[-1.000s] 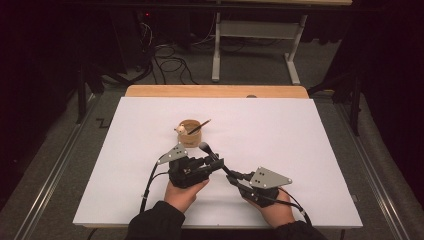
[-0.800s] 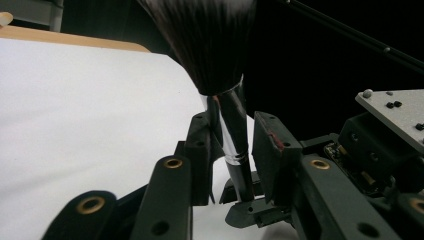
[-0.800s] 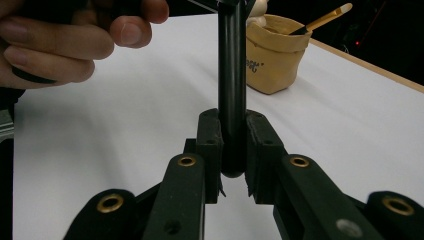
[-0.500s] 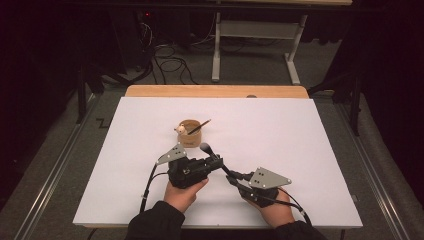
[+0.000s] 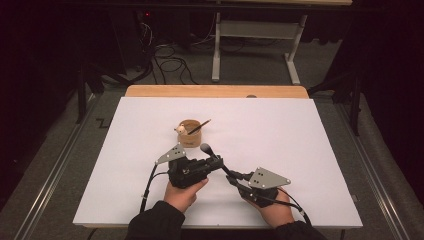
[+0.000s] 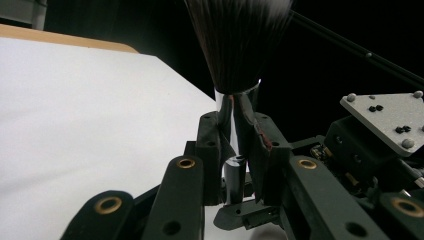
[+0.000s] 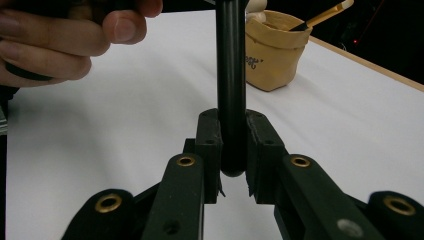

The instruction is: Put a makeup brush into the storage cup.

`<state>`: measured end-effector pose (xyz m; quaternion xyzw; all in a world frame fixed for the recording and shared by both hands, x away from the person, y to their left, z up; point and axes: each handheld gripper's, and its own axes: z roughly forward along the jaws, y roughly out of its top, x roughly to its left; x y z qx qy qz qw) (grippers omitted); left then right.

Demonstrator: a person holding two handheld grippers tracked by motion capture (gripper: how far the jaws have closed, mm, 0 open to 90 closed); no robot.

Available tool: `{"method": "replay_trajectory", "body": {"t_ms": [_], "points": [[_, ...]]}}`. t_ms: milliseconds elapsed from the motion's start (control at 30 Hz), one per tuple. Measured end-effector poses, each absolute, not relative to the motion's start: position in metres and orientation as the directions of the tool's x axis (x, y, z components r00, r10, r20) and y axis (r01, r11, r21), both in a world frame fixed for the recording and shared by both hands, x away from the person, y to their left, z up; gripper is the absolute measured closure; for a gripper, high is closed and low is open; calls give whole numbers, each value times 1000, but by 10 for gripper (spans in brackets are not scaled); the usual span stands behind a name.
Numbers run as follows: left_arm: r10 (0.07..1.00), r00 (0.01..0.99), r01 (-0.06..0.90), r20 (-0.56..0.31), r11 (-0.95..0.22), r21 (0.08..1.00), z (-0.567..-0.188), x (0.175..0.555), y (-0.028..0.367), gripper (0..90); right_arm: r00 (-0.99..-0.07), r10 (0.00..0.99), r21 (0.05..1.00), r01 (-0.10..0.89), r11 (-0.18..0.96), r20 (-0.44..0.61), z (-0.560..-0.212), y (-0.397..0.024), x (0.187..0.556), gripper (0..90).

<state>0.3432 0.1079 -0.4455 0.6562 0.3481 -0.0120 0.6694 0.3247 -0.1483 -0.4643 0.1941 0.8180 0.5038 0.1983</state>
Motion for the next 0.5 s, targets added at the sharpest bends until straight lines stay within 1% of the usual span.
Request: {"method": "replay_trajectory", "body": {"t_ms": [267,500], "points": [[435,759,473,-484,141,870,-446,343,108,772,-844,521,901,123,415,-125,-464,-148,325,788],[445,759,468,-475,134,874,-446,343,108,773,-844,524,905,129,407,-116,-464,-148,325,704]]}}
